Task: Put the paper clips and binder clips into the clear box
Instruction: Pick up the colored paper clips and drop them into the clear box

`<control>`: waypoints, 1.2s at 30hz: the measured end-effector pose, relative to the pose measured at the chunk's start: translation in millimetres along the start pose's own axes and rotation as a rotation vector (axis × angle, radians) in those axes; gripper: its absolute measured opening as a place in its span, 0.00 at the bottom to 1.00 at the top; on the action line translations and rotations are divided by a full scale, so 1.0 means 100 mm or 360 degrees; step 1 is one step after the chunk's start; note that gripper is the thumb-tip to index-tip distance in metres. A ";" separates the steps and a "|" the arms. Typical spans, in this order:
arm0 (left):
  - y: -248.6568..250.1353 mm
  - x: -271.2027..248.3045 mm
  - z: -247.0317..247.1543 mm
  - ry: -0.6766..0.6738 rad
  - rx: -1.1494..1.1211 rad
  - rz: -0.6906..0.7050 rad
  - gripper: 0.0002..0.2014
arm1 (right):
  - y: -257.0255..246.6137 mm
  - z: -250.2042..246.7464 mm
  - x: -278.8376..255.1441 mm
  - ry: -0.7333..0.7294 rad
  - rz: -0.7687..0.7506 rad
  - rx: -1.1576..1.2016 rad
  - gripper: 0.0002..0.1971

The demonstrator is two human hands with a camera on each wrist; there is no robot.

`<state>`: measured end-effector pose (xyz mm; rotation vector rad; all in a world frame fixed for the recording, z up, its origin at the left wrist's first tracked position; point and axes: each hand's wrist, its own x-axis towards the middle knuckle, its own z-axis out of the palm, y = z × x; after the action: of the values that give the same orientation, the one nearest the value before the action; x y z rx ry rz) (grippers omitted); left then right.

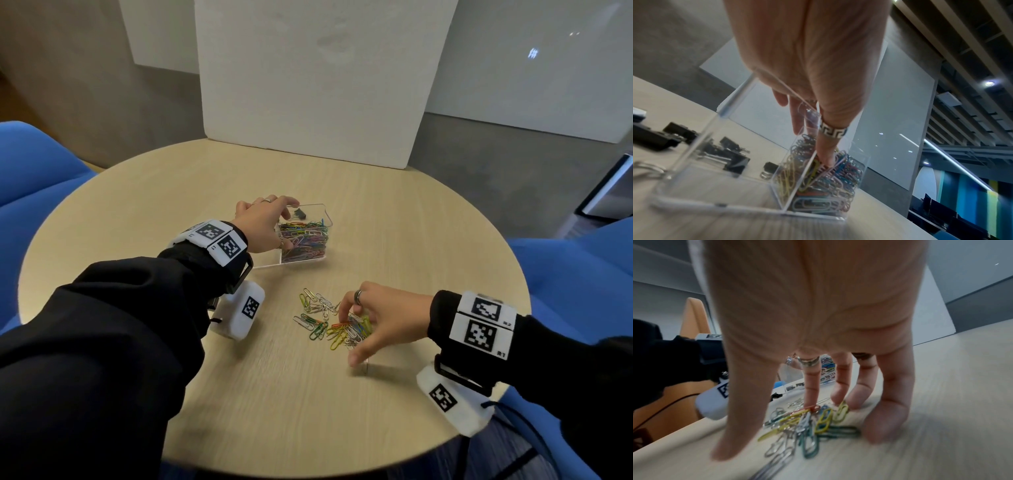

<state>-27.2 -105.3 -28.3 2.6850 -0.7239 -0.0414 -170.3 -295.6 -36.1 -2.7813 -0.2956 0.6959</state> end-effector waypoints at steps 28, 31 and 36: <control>0.02 -0.01 -0.01 -0.0007 0.0024 0.0015 0.35 | -0.01 -0.15 0.38 0.0269 0.0097 0.0230 0.12; 0.01 -0.01 -0.01 -0.0008 0.0024 0.0017 0.36 | 0.00 -0.24 0.36 0.0297 0.0087 0.0231 0.12; 0.01 -0.01 0.00 0.0002 0.0021 0.0017 0.36 | -0.09 -0.65 0.42 0.0579 -0.0018 0.0208 0.11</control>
<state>-28.1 -105.7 -28.1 2.6935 -0.7403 -0.0326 -104.2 -288.9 4.0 -2.7085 -0.1841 0.1890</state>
